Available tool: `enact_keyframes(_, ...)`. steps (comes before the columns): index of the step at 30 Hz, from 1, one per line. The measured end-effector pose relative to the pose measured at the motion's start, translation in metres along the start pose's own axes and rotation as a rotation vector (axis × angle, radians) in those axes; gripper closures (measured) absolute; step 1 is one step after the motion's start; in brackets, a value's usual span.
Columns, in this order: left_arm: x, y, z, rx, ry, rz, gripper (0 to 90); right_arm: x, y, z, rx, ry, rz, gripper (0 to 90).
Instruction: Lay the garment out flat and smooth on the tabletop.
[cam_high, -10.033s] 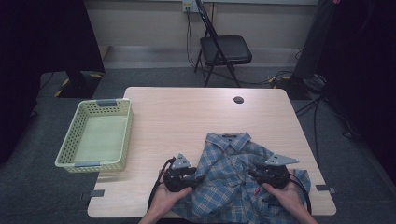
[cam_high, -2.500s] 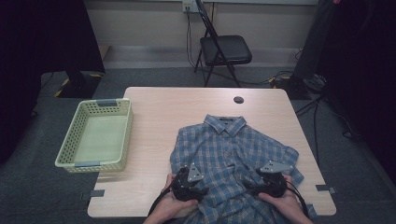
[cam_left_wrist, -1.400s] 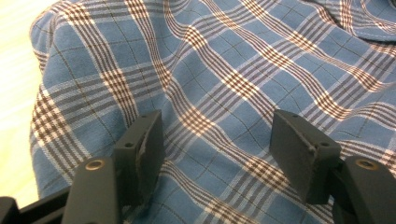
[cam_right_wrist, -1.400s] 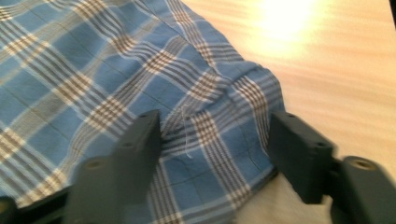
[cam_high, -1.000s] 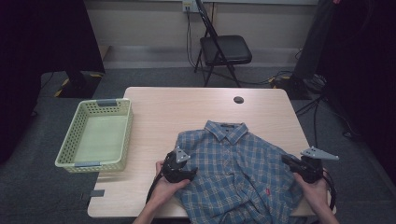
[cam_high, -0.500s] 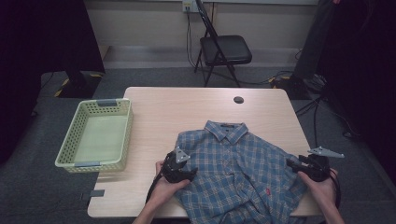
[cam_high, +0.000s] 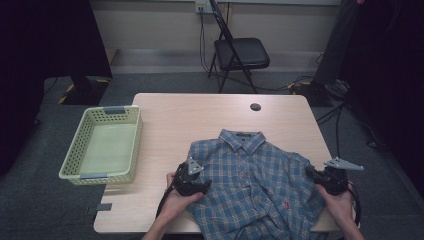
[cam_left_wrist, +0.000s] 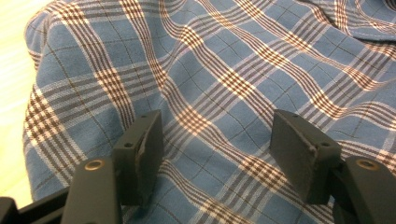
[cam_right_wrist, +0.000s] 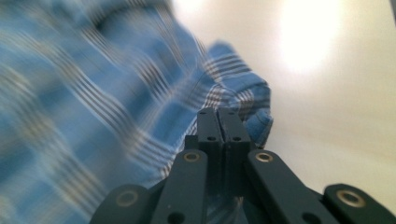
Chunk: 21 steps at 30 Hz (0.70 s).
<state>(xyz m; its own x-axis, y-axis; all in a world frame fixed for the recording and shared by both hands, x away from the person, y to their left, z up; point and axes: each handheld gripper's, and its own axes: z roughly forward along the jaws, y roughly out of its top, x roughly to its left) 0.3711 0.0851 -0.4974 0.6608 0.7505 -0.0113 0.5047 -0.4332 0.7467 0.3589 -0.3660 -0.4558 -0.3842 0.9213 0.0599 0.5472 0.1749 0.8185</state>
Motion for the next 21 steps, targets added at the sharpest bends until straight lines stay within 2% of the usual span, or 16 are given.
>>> enact_keyframes(6,0.000,0.000,0.000,0.000,0.001,0.000,34.5,0.046,0.033,-0.021,-0.133,0.142,-0.065,89.5)
enact_keyframes(11,0.000,0.000,0.000,0.000,0.001,0.000,34.4,0.099,0.056,-0.015,-0.164,0.253,-0.145,89.5)
enact_keyframes(13,0.000,0.000,0.000,0.000,0.000,-0.001,34.4,0.124,0.059,-0.008,-0.159,0.293,-0.178,89.4)
enact_keyframes(17,0.000,0.000,0.000,0.001,0.000,0.000,34.4,0.175,0.054,0.016,-0.096,0.368,-0.263,88.9)
enact_keyframes(19,0.000,0.000,0.000,-0.001,0.000,-0.002,34.4,0.194,0.047,0.034,-0.043,0.402,-0.290,87.1)
enact_keyframes(21,0.000,0.000,0.000,-0.002,0.000,-0.003,34.5,0.207,0.038,0.055,0.034,0.440,-0.327,79.9)
